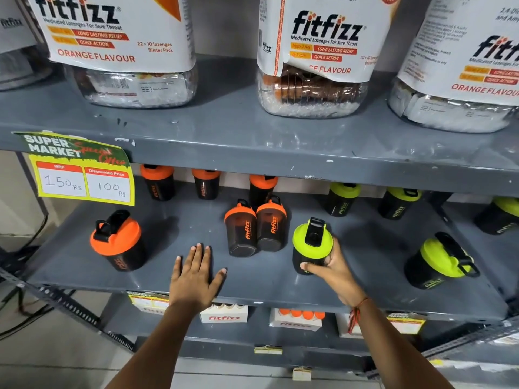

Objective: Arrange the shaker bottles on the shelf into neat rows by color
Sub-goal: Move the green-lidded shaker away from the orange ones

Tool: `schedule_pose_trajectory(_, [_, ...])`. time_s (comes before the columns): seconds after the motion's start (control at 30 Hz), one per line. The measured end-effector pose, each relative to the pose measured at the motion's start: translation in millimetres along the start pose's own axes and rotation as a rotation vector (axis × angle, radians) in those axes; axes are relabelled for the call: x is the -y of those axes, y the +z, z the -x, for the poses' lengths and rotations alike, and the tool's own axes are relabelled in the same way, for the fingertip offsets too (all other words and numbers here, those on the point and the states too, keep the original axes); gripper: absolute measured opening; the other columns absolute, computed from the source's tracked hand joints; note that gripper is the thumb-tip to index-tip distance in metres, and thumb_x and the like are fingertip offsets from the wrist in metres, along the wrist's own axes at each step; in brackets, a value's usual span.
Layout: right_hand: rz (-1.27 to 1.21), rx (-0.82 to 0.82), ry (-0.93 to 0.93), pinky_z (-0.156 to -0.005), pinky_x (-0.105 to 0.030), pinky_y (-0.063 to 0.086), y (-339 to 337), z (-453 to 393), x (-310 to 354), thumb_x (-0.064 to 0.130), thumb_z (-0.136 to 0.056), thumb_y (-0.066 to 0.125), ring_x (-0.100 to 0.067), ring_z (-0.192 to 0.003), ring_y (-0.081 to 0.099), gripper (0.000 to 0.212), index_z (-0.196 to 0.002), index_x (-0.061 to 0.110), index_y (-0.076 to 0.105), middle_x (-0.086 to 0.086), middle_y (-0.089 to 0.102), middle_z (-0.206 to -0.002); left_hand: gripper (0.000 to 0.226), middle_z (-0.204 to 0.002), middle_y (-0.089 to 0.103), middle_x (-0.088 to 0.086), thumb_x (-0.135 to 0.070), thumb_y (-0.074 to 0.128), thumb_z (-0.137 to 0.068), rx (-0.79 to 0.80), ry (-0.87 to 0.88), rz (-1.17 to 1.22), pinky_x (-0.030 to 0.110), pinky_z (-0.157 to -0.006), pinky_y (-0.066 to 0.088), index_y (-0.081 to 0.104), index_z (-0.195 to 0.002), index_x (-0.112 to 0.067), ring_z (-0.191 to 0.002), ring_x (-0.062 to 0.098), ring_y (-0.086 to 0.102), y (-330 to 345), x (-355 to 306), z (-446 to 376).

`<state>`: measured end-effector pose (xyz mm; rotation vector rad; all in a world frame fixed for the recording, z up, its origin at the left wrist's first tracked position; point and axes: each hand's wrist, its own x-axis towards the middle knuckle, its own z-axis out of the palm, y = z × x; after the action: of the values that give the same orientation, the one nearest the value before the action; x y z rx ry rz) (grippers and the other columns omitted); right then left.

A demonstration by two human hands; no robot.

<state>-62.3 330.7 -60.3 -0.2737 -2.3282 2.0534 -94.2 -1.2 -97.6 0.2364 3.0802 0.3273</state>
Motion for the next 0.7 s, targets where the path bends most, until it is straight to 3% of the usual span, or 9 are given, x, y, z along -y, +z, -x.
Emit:
schedule_pose_trajectory(0.2, [0.007,0.224,0.089,-0.098,-0.018,0.048,-17.3,1.1,-1.9,-0.019,-0.073,0.074,0.002,-0.124,0.056,0.094,-0.137,0.037,0.034,0.009,0.057,-0.138,0.090,-0.159,-0.009,0.000,-0.073,-0.005,-0.081,0.003,-0.003,0.000,0.043,-0.118,-0.014,-0.004,-0.152,-0.019,-0.146,0.016,-0.015,0.1,0.9,-1.0])
schedule_pose_trajectory(0.3, [-0.026,0.288,0.086,-0.112,-0.032,0.042,-31.4,-6.1,5.7,-0.003,-0.067,0.083,-0.015,-0.135,0.052,0.098,-0.148,0.023,0.035,-0.003,0.056,-0.146,0.090,-0.158,-0.012,-0.001,-0.073,-0.006,-0.080,0.006,-0.003,-0.007,0.042,-0.118,-0.015,-0.006,-0.151,-0.019,-0.145,0.015,-0.016,0.0,-0.4,-0.1])
schedule_pose_trajectory(0.4, [-0.040,0.352,0.111,-0.104,-0.036,0.048,-33.6,-16.5,17.0,0.017,-0.058,0.094,-0.021,-0.128,0.058,0.100,-0.145,0.018,0.046,-0.008,0.062,-0.141,0.089,-0.158,-0.013,-0.002,-0.073,-0.006,-0.080,0.008,-0.011,-0.008,0.042,-0.118,-0.015,-0.007,-0.151,-0.019,-0.145,0.015,-0.017,0.1,-1.0,-1.4])
schedule_pose_trajectory(0.57, [-0.113,0.324,0.105,-0.093,-0.026,0.053,-21.4,-19.7,18.5,-0.009,-0.072,0.078,-0.021,-0.119,0.063,0.069,-0.135,0.009,0.057,-0.010,0.070,-0.129,0.087,-0.161,-0.005,0.000,-0.072,0.000,-0.083,-0.006,-0.011,-0.013,0.042,-0.118,-0.013,-0.001,-0.152,-0.019,-0.145,0.013,-0.014,1.6,0.8,-1.8])
schedule_pose_trajectory(0.63, [-0.150,0.291,0.109,-0.090,-0.024,0.054,-16.3,-10.7,22.2,0.005,-0.068,0.085,-0.019,-0.115,0.066,0.065,-0.128,0.009,0.062,-0.008,0.073,-0.124,0.087,-0.160,-0.006,0.000,-0.072,0.000,-0.083,0.001,-0.009,-0.014,0.042,-0.118,-0.013,-0.002,-0.152,-0.019,-0.145,0.013,-0.014,1.8,0.6,-1.7])
schedule_pose_trajectory(0.7, [-0.159,0.272,0.103,-0.091,-0.026,0.055,-11.5,2.8,26.6,0.024,-0.058,0.094,-0.019,-0.112,0.068,0.077,-0.127,0.007,0.064,-0.011,0.073,-0.123,0.085,-0.160,-0.007,0.000,-0.071,0.001,-0.085,0.009,-0.007,-0.021,0.043,-0.118,-0.012,-0.004,-0.152,-0.019,-0.145,0.014,-0.014,1.8,0.7,-2.2])
